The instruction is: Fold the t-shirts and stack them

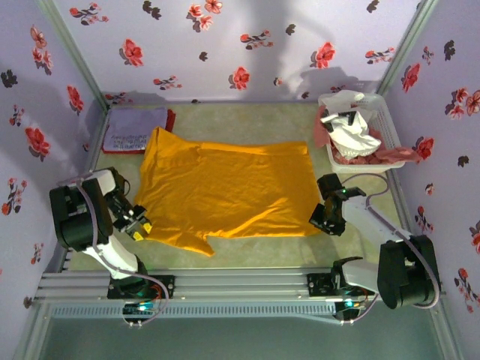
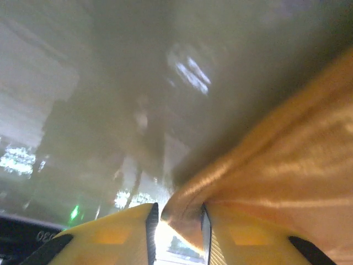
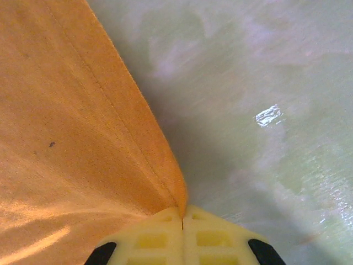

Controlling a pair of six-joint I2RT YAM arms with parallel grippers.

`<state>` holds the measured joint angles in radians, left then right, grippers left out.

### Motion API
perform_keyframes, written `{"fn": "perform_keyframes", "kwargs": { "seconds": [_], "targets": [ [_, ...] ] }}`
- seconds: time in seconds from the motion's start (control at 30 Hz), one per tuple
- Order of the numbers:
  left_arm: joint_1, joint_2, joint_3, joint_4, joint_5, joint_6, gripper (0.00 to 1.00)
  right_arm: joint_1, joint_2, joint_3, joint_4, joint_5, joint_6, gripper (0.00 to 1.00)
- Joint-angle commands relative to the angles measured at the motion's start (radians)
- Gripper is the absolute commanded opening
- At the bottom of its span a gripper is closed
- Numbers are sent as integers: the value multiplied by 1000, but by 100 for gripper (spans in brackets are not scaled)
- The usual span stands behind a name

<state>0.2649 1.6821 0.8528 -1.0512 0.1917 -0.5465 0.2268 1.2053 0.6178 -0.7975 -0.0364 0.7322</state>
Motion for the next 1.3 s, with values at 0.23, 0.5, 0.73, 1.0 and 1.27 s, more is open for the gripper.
{"fn": "perform_keyframes", "kwargs": {
  "seconds": [0.23,0.5,0.73,1.0,1.27],
  "targets": [
    [2,-119,-81,97,17,-96,11,-6,-61,30,-62,-41,-13,0],
    [1,-250,-9,30,-19,-122,0,-9,-85,51,-76,-55,36,0],
    [-16,-271,86,-14,17,-98,0,-9,-98,87,-81,-61,47,0],
    [-43,-134,246,-59,44,-39,0,-22,-22,121,-70,-13,15,0],
    [-100,17,376,-71,41,-29,0,-35,55,182,-36,-12,23,0]
  ]
}}
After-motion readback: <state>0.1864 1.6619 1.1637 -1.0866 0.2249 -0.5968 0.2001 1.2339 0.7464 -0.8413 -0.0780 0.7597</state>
